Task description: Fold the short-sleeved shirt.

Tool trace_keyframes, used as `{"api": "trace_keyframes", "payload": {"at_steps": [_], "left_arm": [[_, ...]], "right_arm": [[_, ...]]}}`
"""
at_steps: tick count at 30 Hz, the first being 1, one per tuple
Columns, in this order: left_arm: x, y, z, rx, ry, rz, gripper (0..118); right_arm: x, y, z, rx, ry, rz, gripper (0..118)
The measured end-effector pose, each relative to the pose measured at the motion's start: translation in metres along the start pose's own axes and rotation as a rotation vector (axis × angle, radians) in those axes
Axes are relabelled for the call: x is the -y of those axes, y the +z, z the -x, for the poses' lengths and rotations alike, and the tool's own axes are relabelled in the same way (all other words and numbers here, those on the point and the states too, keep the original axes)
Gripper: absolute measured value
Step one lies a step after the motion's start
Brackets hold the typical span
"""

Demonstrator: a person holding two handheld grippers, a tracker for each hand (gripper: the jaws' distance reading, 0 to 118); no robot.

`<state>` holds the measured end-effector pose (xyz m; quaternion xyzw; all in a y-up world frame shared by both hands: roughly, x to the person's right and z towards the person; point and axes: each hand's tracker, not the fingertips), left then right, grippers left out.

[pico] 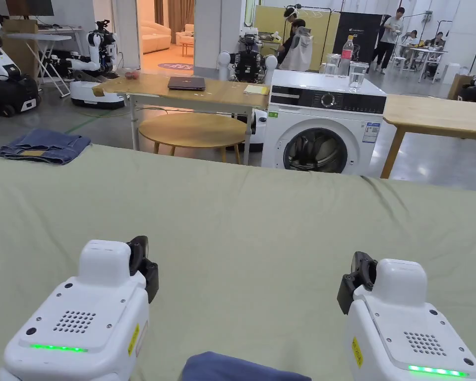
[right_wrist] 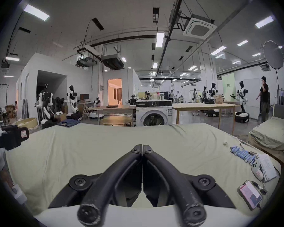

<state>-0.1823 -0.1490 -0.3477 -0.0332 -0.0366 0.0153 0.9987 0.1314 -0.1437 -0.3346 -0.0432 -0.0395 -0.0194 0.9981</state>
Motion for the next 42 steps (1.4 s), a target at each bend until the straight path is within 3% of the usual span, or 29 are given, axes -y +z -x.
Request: {"api": "trace_keyframes", "payload": {"at_steps": [6, 10, 15, 20, 23, 28, 29, 30, 33, 37, 42], "left_arm": [[0.009, 0.0, 0.013, 0.017, 0.032, 0.061, 0], [0.016, 0.002, 0.02, 0.026, 0.059, 0.102, 0], [0.026, 0.007, 0.03, 0.04, 0.093, 0.17, 0], [0.04, 0.013, 0.041, 0.087, 0.136, 0.282, 0], [0.053, 0.01, 0.051, 0.159, 0.192, 0.43, 0], [0.073, -0.002, 0.069, 0.283, 0.286, 0.643, 1], [0.076, -0.006, 0.073, 0.314, 0.322, 0.686, 5], [0.079, -0.009, 0.077, 0.339, 0.37, 0.719, 18], [0.09, -0.025, 0.091, 0.466, 0.583, 0.825, 75], [0.11, -0.046, 0.097, 0.639, 0.751, 0.93, 78], [0.142, -0.065, 0.082, 0.756, 0.82, 1.071, 78]], "right_arm": [[0.023, 0.021, -0.001, -0.09, 0.031, 0.154, 0], [0.054, 0.045, 0.015, -0.149, 0.106, 0.265, 0], [0.094, 0.05, 0.031, -0.234, 0.126, 0.424, 0], [0.137, 0.021, 0.031, -0.167, 0.109, 0.596, 0], [0.144, 0.01, 0.027, -0.139, 0.038, 0.618, 0], [0.142, 0.01, 0.034, -0.128, 0.088, 0.615, 0], [0.141, 0.012, 0.033, -0.128, 0.089, 0.614, 0], [0.141, 0.013, 0.033, -0.127, 0.087, 0.612, 0], [0.14, 0.013, 0.032, -0.131, 0.081, 0.612, 0], [0.139, 0.012, 0.029, -0.139, 0.072, 0.619, 0], [0.14, 0.012, 0.026, -0.147, 0.058, 0.621, 0]]}}
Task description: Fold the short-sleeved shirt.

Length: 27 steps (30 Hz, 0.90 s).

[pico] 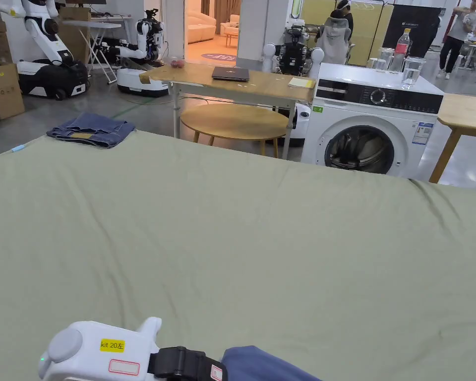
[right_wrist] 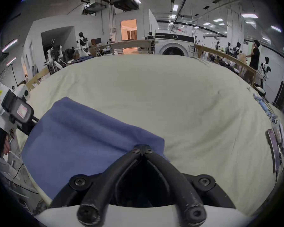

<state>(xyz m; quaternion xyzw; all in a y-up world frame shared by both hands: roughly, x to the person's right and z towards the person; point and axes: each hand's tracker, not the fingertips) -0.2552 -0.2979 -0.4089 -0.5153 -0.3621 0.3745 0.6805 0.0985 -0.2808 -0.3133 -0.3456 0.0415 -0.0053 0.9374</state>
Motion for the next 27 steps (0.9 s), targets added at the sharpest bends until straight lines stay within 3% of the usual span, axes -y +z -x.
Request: {"api": "trace_keyframes", "payload": {"at_steps": [3, 8, 9, 12, 13, 16, 21, 27], "left_arm": [[-0.006, -0.025, 0.015, 0.132, 0.061, 0.079, 78], [-0.001, -0.056, 0.005, 0.206, 0.066, 0.095, 77], [-0.001, -0.059, 0.006, 0.213, 0.067, 0.085, 70], [0.01, -0.063, 0.001, 0.138, 0.021, 0.06, 23], [0.014, -0.064, 0.002, 0.081, -0.013, 0.049, 21], [0.018, -0.062, 0.019, 0.166, 0.056, 0.001, 19], [0.018, -0.055, 0.01, 0.158, 0.088, -0.006, 17], [0.006, -0.015, -0.015, 0.139, 0.076, 0.0, 17]], "right_arm": [[0.001, -0.001, -0.001, -0.001, -0.006, -0.001, 0], [0.001, -0.001, -0.003, -0.008, -0.015, -0.002, 0], [0.001, -0.001, -0.004, -0.011, -0.017, -0.001, 0], [0.003, -0.001, -0.005, -0.014, -0.025, -0.006, 0], [0.004, -0.001, -0.005, -0.012, -0.025, -0.009, 0], [0.008, -0.001, -0.002, -0.007, -0.008, -0.027, 0], [0.002, 0.007, -0.001, -0.005, 0.029, -0.068, 0], [-0.045, 0.021, -0.005, 0.069, 0.043, -0.283, 0]]}}
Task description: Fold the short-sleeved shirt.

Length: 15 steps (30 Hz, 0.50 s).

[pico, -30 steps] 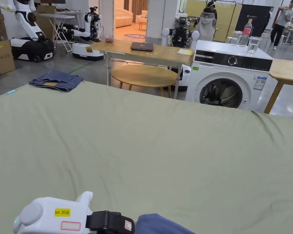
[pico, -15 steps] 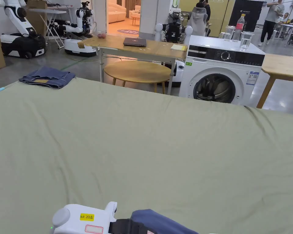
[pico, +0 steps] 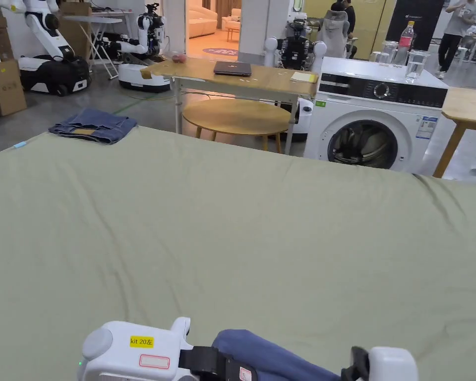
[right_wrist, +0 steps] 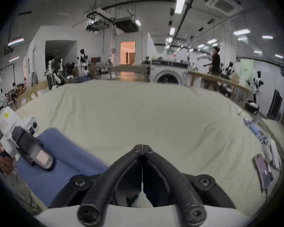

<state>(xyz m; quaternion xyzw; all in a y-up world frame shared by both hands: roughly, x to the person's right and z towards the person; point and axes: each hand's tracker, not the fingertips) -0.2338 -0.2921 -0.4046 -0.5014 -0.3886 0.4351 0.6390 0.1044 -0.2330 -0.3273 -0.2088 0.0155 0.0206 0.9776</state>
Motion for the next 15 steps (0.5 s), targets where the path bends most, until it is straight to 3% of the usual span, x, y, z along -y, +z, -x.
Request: {"api": "trace_keyframes", "payload": {"at_steps": [5, 15], "left_arm": [[-0.02, 0.058, -0.032, -0.088, -0.033, -0.018, 17], [-0.085, 0.248, -0.057, -0.438, -0.086, -0.064, 17]], "right_arm": [[-0.035, -0.019, 0.001, -0.008, -0.027, -0.043, 0], [-0.059, -0.019, 0.013, -0.053, -0.077, -0.121, 0]]}}
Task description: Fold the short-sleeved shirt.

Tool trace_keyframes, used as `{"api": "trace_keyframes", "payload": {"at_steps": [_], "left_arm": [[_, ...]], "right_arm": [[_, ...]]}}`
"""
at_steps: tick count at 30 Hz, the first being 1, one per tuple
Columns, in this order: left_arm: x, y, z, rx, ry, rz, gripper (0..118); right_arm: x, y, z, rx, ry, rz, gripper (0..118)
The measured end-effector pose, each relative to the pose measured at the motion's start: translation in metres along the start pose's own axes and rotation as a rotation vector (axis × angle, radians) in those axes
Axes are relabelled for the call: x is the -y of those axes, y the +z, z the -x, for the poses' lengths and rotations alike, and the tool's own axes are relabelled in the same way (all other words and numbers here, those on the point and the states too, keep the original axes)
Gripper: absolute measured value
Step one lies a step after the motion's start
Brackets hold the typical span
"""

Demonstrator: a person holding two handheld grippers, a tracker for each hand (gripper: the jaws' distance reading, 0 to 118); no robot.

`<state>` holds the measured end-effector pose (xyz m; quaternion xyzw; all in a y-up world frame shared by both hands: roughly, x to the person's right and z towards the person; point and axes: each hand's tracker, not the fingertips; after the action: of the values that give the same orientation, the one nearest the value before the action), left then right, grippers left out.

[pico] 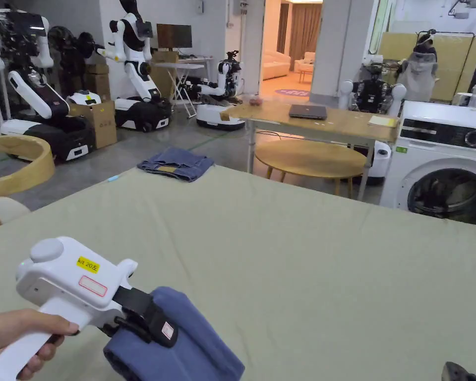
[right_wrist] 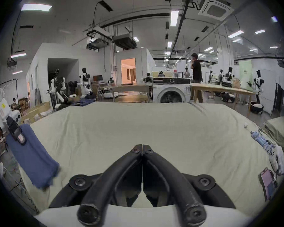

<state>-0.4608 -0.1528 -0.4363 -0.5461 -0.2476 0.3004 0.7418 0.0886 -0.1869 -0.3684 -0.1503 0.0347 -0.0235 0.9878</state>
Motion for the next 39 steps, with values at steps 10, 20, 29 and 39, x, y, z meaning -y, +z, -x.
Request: {"api": "trace_keyframes", "payload": {"at_steps": [10, 20, 29, 39], "left_arm": [[-0.042, 0.131, 0.083, -0.414, 0.113, -0.074, 17], [-0.024, 0.123, 0.118, -0.6, 0.14, -0.073, 34], [-0.025, 0.16, 0.092, -0.769, 0.042, -0.159, 59], [-0.014, 0.111, 0.057, -0.628, -0.056, -0.29, 60]], "right_arm": [[-0.001, 0.003, 0.005, -0.01, 0.022, 0.036, 0], [0.002, 0.003, 0.01, -0.03, 0.019, 0.078, 0], [0.0, 0.003, 0.018, -0.06, 0.033, 0.087, 0], [0.002, 0.002, 0.019, -0.066, 0.03, 0.081, 0]]}}
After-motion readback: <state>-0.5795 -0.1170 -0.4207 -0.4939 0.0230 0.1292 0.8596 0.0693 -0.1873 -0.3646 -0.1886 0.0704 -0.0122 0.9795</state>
